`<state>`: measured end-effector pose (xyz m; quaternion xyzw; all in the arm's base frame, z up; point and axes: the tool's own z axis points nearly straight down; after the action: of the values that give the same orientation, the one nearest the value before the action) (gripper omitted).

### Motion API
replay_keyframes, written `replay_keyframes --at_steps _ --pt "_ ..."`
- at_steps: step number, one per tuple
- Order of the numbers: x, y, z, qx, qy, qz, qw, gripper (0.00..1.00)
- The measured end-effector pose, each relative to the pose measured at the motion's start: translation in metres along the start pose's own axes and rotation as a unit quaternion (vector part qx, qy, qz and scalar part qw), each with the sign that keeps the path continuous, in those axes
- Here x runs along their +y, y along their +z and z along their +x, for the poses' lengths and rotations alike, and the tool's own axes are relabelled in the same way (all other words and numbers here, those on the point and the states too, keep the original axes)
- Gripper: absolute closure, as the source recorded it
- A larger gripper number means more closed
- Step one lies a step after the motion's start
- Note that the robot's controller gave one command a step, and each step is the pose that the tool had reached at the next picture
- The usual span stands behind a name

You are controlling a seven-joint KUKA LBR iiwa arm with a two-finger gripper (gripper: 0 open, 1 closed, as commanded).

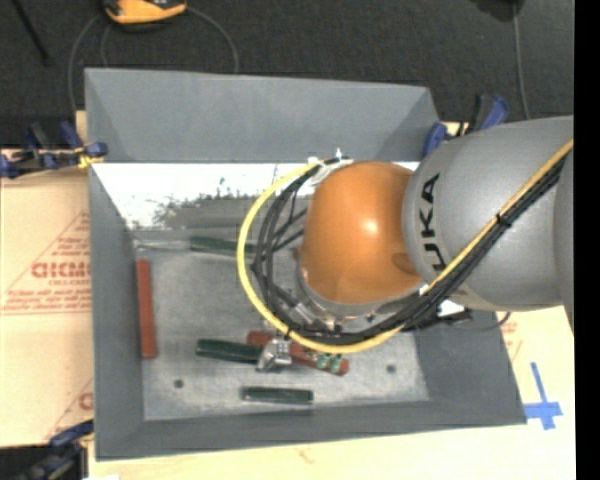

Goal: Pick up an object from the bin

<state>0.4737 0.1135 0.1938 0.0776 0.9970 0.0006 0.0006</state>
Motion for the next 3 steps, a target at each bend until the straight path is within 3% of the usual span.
replay_keyframes --at_steps 1,2,3 --pt "0.000 0.000 0.000 0.0000 0.001 0.000 1.0000 1.00" --pt "-0.046 -0.081 -0.015 -0.0002 0.139 0.001 0.9903 1.00" --pt "-0.046 -0.081 -0.015 -0.0002 0.139 0.001 0.9903 1.00"
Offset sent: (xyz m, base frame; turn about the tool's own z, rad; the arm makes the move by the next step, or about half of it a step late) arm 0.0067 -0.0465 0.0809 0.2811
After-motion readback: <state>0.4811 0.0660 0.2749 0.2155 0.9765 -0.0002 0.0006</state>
